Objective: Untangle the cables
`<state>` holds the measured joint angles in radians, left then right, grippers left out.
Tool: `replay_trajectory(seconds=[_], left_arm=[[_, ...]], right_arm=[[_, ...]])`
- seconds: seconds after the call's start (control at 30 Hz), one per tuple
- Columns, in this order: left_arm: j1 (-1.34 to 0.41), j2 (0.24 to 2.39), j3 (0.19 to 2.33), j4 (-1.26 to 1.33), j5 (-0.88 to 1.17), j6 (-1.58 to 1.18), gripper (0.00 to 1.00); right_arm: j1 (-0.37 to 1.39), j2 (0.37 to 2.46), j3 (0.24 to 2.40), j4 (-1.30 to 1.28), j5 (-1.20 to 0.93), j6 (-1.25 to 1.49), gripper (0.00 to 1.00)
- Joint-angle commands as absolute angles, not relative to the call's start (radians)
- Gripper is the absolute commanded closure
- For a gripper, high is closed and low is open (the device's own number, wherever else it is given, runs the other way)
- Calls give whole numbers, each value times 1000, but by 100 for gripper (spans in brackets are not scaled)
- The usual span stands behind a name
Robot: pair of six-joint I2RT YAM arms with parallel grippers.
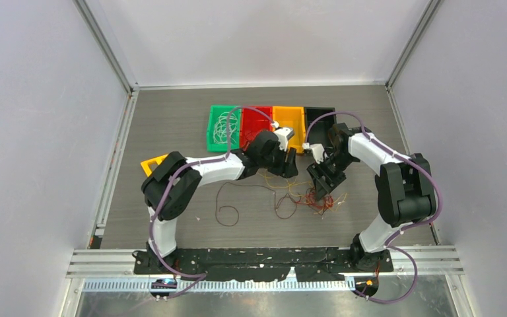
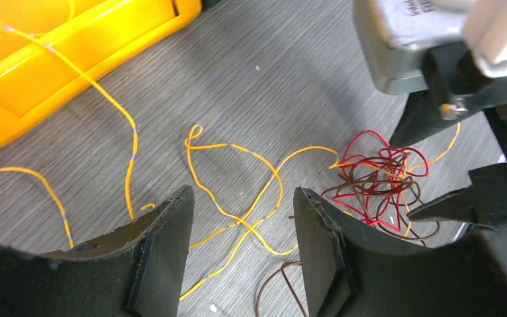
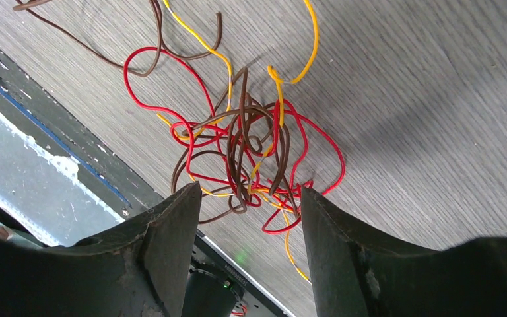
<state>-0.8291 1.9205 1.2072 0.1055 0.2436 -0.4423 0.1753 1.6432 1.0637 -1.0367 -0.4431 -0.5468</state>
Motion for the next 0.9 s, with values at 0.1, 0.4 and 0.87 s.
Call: replay_trajectory(seconds=[0.1,0.4,0.87], left_arm=[[-826,1796,1127,236,209,-506,38],[-798,1604,948,216,146,-541,31],[-822,1848,1178,258,204,-518,82]], right_arm=[[173,1628,1086,-1076,-432,-579,37],[174,1630,1079,-1079,-459,-586,38],[173,1677,1099,-1052,-435,-559,40]])
